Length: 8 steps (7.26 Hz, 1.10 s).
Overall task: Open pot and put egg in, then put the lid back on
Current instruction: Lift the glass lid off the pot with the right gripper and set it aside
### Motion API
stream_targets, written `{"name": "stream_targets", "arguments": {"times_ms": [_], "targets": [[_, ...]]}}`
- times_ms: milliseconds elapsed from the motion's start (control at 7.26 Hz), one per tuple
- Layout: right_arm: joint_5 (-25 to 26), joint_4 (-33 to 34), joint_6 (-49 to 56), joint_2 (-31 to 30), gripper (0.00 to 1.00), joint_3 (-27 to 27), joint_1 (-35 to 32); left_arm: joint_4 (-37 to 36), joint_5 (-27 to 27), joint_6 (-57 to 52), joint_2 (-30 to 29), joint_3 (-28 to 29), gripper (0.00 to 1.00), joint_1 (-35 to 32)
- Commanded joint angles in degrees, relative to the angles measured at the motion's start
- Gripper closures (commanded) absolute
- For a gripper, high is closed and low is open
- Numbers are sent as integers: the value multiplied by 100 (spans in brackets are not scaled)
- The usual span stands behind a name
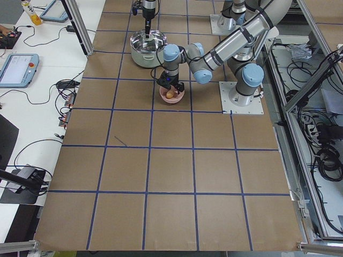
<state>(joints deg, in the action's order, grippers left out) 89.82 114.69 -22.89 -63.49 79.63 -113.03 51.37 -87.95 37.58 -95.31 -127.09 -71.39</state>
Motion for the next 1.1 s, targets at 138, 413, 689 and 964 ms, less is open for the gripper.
{"name": "stream_targets", "arguments": {"times_ms": [138, 413, 689, 964], "targets": [[18, 1, 48, -14, 67, 0, 0, -31, 15, -373, -102, -9, 1, 3], [18, -51, 100, -180, 80, -27, 26, -13, 24, -497, -93, -9, 1, -6], [18, -793, 223, -924, 80, -36, 227, 5, 50, -497, -119, -18, 1, 3], [-95, -2329, 765, -1838, 80, 43, 1216, 13, 261, -645, -163, -9, 1, 3]]}}
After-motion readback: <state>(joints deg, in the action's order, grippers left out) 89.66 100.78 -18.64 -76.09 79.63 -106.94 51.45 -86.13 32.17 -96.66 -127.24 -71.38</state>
